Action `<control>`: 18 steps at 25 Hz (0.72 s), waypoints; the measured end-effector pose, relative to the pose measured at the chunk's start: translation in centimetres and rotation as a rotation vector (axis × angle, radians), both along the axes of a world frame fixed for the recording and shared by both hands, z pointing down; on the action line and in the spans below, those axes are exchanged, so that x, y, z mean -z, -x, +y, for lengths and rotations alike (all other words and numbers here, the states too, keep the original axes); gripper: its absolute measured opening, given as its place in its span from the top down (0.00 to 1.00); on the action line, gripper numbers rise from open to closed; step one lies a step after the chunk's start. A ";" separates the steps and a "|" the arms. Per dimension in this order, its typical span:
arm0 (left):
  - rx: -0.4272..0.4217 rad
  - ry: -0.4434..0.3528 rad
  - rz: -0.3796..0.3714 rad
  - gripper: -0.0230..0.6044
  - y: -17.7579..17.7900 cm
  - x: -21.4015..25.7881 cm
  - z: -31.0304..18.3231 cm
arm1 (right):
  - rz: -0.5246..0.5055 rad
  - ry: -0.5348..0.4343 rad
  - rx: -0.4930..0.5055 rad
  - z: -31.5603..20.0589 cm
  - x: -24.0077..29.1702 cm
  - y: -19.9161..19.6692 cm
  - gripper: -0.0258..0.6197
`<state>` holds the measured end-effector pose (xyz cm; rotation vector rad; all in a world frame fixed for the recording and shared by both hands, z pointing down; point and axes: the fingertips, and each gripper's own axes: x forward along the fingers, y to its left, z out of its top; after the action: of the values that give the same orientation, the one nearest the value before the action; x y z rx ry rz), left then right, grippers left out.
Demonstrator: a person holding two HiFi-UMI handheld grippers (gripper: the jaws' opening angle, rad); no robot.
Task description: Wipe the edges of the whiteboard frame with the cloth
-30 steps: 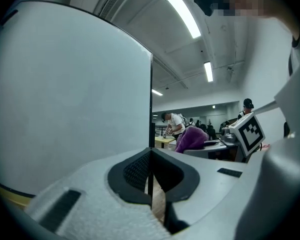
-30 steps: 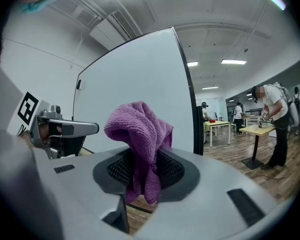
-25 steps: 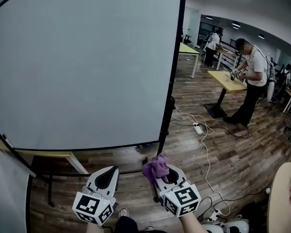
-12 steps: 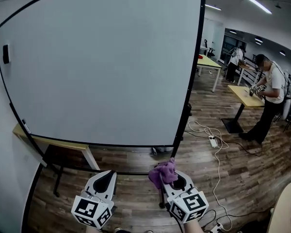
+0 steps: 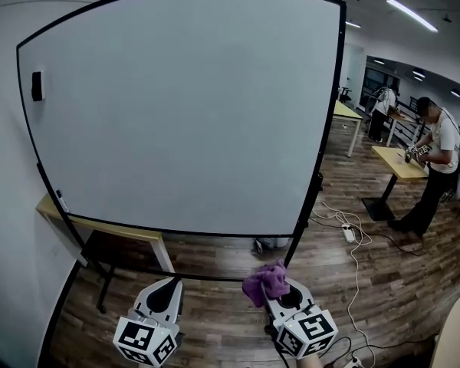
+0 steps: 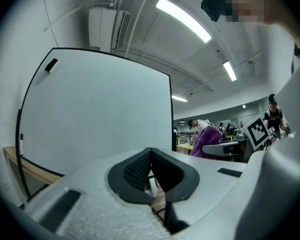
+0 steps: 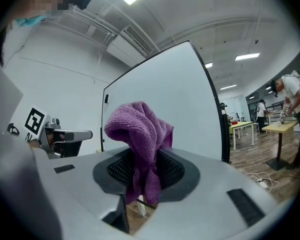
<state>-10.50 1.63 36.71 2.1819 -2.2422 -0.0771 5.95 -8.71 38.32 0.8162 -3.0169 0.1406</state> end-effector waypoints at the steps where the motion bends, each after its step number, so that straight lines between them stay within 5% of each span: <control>1: 0.007 0.001 0.002 0.93 0.5 0.0 0.9 | -0.005 0.005 0.005 0.7 0.0 0.3 0.79; 18: 0.028 -0.019 -0.011 0.93 4.2 0.6 13.4 | 0.004 -0.021 -0.026 12.4 0.6 2.4 0.79</control>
<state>-14.66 15.04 36.09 2.1657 -2.2880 -0.0879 3.59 3.68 37.69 0.8562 -3.0101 0.1082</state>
